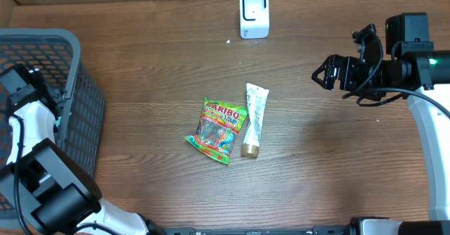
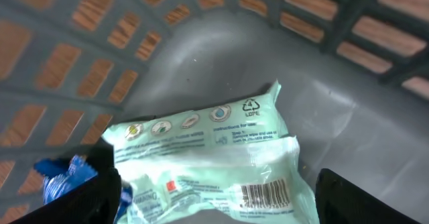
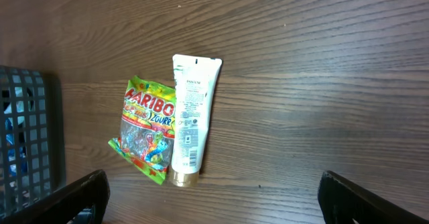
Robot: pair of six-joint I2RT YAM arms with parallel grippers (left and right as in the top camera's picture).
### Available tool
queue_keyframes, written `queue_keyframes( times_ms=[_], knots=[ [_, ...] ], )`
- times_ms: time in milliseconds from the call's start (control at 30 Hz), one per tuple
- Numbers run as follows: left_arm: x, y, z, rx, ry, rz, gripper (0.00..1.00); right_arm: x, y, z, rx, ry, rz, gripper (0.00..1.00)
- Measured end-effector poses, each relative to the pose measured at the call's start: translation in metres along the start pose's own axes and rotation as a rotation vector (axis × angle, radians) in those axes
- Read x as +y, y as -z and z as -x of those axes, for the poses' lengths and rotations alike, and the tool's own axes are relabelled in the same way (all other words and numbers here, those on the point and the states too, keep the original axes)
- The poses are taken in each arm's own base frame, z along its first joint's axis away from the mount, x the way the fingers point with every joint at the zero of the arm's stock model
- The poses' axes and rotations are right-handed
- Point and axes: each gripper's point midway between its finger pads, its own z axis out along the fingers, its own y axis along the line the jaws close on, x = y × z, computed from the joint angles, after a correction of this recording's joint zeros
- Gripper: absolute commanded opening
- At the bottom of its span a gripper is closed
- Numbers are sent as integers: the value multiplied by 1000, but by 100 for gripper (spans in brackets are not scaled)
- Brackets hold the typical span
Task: Scan the item barcode
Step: 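Reach into the basket and grasp the teal wipes pack with left gripper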
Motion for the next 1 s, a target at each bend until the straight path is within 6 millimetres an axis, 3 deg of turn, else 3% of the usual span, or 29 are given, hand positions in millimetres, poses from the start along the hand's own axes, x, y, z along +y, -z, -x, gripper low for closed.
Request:
queue_keyframes(
  times_ms=[167,233,267,300,333,367,400,667,800,933,1000],
  knots=[
    [-4,-15,-8,29,-77,-4,83,0,0,0,-1,0,0,100],
    [-7,-22,-14,50,-92,-10,74,0,0,0,-1,0,1,100],
    [-10,-26,-20,73,-106,-17,64,0,0,0,-1,0,0,100],
    [-11,-28,-25,90,-112,-22,61,0,0,0,-1,0,0,100],
    [-11,-28,-26,97,-113,-24,47,0,0,0,-1,0,0,100],
    [-12,-27,-31,118,-125,-30,23,0,0,0,-1,0,1,100],
    [-12,-27,-33,129,-130,-26,5,0,0,0,-1,0,0,100],
    [-10,-25,-32,139,-145,-4,4,1,0,4,-14,7,3,100],
    [-14,-19,-32,164,-67,11,4,1,0,5,-21,11,4,100],
    [-15,8,-22,235,184,4,4,2,0,8,-31,15,6,100],
    [-10,27,-4,232,291,-2,4,2,0,8,-32,16,6,100]
  ],
)
